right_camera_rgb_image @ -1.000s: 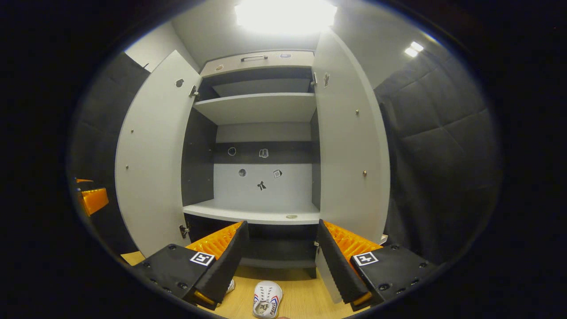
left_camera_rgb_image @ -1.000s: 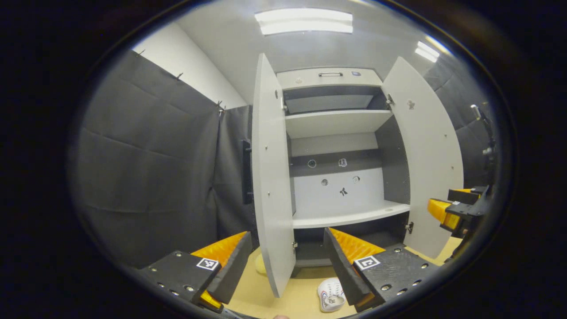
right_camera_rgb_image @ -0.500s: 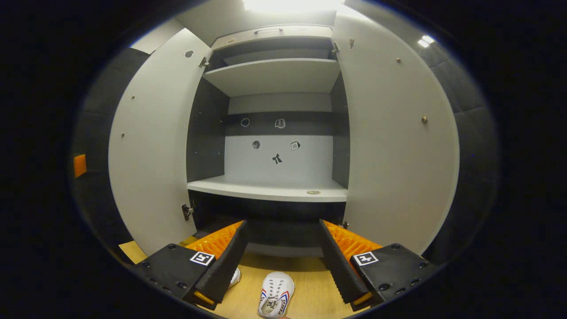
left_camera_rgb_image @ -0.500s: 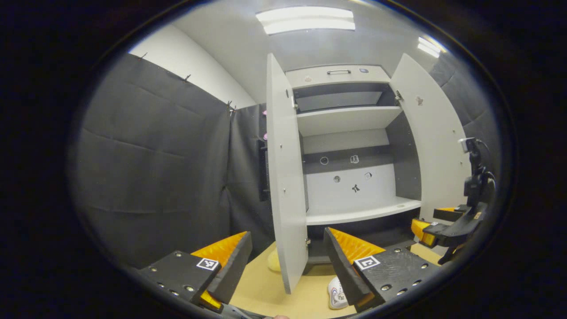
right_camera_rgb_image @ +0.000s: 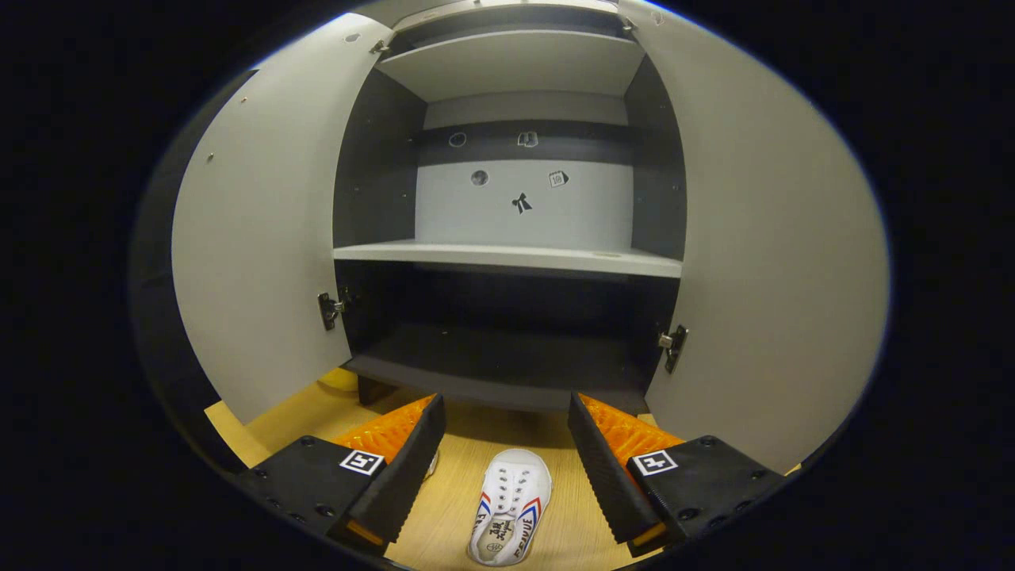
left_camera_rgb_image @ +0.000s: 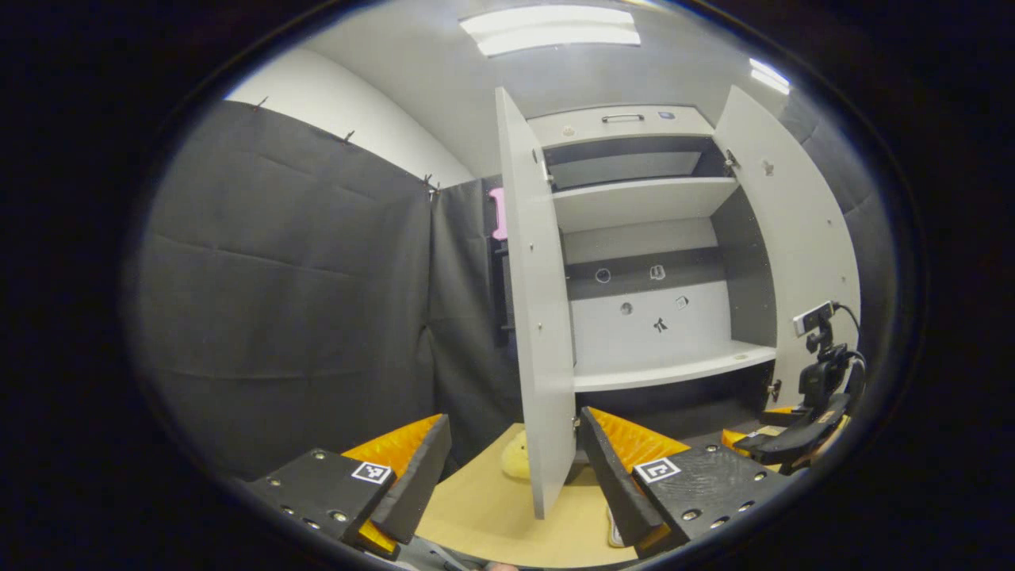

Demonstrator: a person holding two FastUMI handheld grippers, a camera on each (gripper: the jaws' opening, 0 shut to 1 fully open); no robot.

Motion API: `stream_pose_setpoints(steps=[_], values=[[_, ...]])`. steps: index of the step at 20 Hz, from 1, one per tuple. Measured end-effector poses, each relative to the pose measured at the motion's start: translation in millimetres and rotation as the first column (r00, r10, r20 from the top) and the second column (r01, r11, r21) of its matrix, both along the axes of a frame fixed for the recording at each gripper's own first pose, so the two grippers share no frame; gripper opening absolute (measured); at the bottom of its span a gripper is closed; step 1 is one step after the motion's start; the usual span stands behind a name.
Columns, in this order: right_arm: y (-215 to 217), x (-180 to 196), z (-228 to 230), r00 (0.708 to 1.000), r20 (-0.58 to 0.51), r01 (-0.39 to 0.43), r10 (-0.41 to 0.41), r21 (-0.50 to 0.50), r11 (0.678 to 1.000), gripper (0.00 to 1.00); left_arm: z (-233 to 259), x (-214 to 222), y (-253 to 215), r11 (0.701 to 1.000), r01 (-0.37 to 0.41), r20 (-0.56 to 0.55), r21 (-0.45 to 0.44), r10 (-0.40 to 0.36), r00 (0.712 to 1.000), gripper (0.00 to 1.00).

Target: Grab one shoe with the right hand and put it into the shoe cabinet, grab the other shoe with the left hand and put it into the shoe cabinet; then close the right door with the right hand and the left door with the left hand.

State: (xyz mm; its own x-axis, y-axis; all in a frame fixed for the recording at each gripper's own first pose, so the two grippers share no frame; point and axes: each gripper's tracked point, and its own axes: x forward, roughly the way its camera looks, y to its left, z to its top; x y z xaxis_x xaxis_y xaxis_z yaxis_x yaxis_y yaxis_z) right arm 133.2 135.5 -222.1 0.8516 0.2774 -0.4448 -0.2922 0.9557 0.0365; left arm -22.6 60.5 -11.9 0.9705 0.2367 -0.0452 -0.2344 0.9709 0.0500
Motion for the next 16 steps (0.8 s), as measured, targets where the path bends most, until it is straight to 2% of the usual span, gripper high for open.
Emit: stream_pose_setpoints(steps=[6, 16], values=[[13, -9, -65, 0.986, -0.163, -0.047, 0.043, -0.023, 0.999, 0.98, -7, -4, 9, 0.999, -0.039, -0.025, 0.011, 0.039, 0.999, 0.94], [19, -36, -141, 0.917, -0.389, -0.116, 0.091, -0.041, 0.992, 0.98, -11, -8, 11, 0.998, -0.059, -0.057, 0.027, 0.06, 0.997, 0.94]])
